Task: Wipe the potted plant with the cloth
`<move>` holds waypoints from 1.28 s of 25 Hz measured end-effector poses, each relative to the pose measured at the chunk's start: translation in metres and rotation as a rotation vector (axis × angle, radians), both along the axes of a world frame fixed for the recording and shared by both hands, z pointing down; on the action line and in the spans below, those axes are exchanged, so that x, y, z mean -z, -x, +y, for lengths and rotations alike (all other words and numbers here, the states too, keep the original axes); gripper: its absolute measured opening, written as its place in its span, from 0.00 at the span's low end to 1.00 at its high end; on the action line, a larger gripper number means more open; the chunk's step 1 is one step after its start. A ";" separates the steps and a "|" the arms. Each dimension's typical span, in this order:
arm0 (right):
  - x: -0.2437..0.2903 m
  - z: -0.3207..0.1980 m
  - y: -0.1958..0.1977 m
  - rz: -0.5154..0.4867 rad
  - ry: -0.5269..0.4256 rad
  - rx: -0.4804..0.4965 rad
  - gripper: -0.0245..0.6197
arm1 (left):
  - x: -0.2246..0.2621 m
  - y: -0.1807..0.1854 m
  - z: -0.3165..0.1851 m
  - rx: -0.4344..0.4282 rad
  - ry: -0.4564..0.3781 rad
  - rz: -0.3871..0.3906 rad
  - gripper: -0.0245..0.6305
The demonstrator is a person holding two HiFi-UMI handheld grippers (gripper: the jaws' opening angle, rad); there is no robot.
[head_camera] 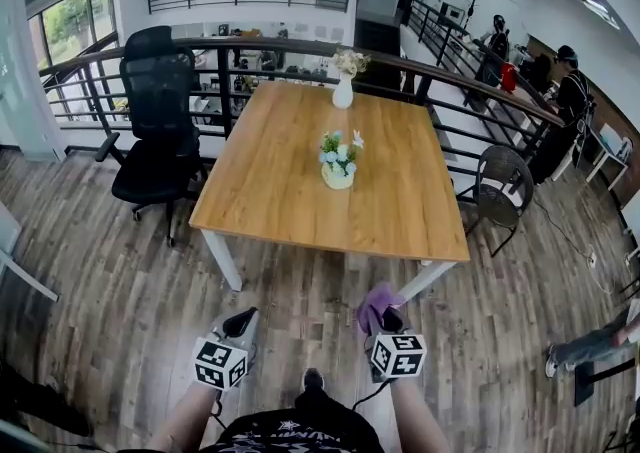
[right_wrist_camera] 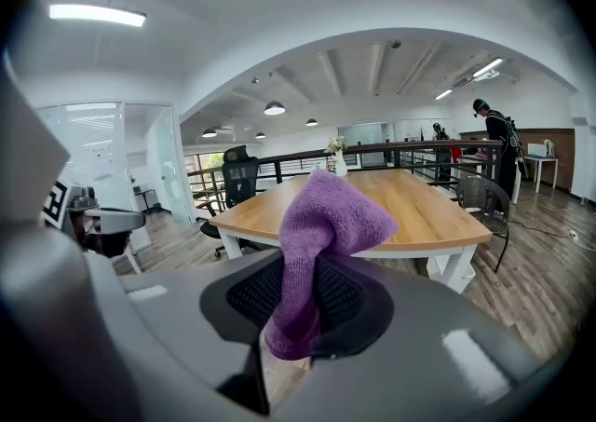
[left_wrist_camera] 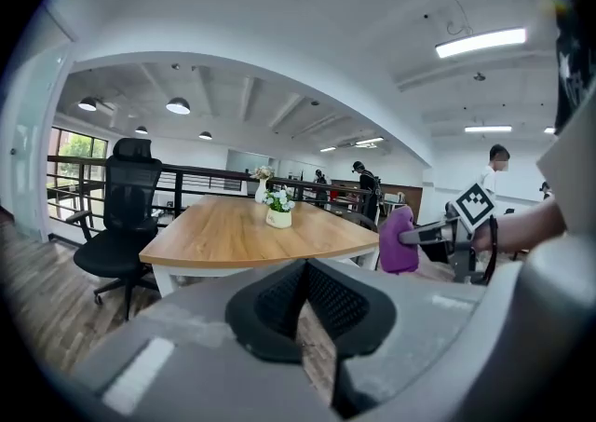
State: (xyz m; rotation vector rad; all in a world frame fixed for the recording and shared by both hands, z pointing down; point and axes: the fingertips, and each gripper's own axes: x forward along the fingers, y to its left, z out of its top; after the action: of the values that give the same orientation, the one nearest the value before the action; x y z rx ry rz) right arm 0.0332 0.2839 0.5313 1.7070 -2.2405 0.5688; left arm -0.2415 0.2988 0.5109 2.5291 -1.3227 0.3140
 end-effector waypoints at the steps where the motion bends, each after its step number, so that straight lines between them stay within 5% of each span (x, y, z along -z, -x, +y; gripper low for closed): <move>1: 0.000 -0.010 -0.005 -0.003 0.003 0.003 0.17 | 0.000 -0.005 -0.009 0.007 0.001 -0.001 0.04; 18: -0.013 -0.125 -0.091 -0.064 0.029 0.033 0.17 | 0.004 -0.097 -0.117 0.052 0.005 -0.027 0.04; 32: -0.037 -0.161 -0.115 -0.077 0.088 0.032 0.17 | -0.004 -0.117 -0.176 0.050 0.038 -0.036 0.04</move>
State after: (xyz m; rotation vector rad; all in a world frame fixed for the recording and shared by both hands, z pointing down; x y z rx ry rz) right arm 0.1482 0.1234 0.5679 1.6305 -2.2544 0.7257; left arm -0.1248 0.1224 0.5145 2.4661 -1.3768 0.3722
